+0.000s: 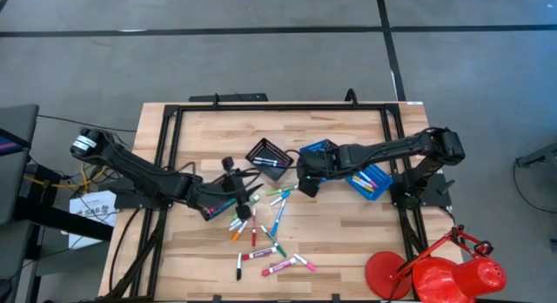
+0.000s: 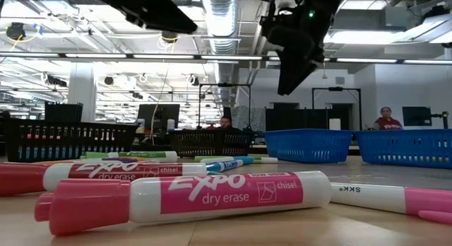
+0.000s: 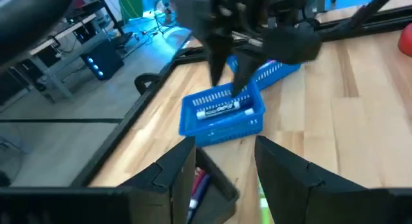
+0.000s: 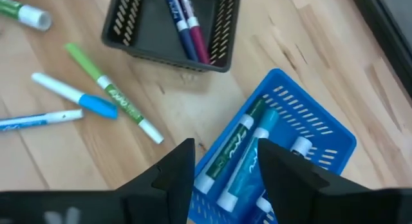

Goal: Pick & Place Markers
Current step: Put the large red marker into the left blue bin

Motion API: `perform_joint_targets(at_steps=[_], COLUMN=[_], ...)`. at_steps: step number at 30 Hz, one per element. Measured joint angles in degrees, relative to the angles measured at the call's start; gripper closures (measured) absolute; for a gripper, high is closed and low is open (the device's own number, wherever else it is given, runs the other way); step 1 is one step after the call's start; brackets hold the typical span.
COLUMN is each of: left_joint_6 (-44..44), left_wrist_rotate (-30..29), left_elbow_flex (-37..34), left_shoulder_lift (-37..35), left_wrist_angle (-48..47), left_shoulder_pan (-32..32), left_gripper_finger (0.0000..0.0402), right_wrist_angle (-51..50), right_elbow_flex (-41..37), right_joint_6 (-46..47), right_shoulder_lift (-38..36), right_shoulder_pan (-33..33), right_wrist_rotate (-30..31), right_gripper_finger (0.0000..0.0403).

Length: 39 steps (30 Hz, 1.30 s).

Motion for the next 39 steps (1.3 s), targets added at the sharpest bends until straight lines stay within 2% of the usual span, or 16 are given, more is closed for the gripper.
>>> perform_joint_targets(at_steps=[3,6,11,13,16,19,22,24,34,39], left_joint_6=[-1.97,-8.58,-18.84,-22.28,-25.14,-28.81,-30.08,-30.08,-30.25,-30.20], left_wrist_rotate=[-3.02,-6.66,-1.90,1.16,6.99,9.20,9.22,9.34,9.69,16.49], left_elbow_flex=[0.00,0.00,-0.11,-1.71,-5.40,-8.96,-11.36,-12.21,-12.48,-12.48], left_shoulder_lift=[-6.37,-13.93,-25.64,-29.13,-32.92,-34.49,-34.37,-34.31,-34.33,-32.91], left_wrist_angle=[-6.29,-11.65,-22.79,-24.46,-24.76,-24.86,-24.74,-24.40,-21.67,-20.12], left_shoulder_pan=[-0.49,-1.38,-3.33,-4.04,-4.64,-4.72,-4.59,-4.24,-4.26,-4.44], left_gripper_finger=[0.0240,0.0239,0.0248,0.0256,0.0269,0.0280,0.0285,0.0285,0.0286,0.0286], right_wrist_angle=[-0.92,-2.78,-0.52,3.88,14.44,29.14,40.13,43.17,44.42,48.69], right_elbow_flex=[-0.02,0.00,-2.56,-5.97,-13.01,-21.06,-26.01,-27.30,-27.67,-27.60], right_joint_6=[-0.48,-0.48,-1.55,-4.36,-10.74,-16.68,-20.18,-19.60,-19.35,-18.27], right_shoulder_lift=[-0.98,-3.43,-10.57,-14.08,-18.89,-22.05,-23.28,-23.23,-21.23,-20.30], right_shoulder_pan=[1.11,2.66,6.90,8.07,8.70,8.70,8.39,8.31,6.71,6.82], right_wrist_rotate=[1.43,5.53,11.00,9.02,-1.36,-12.15,-16.74,-16.73,-16.66,-16.77], right_gripper_finger=[0.0247,0.0251,0.0257,0.0262,0.0271,0.0279,0.0282,0.0281,0.0275,0.0276])
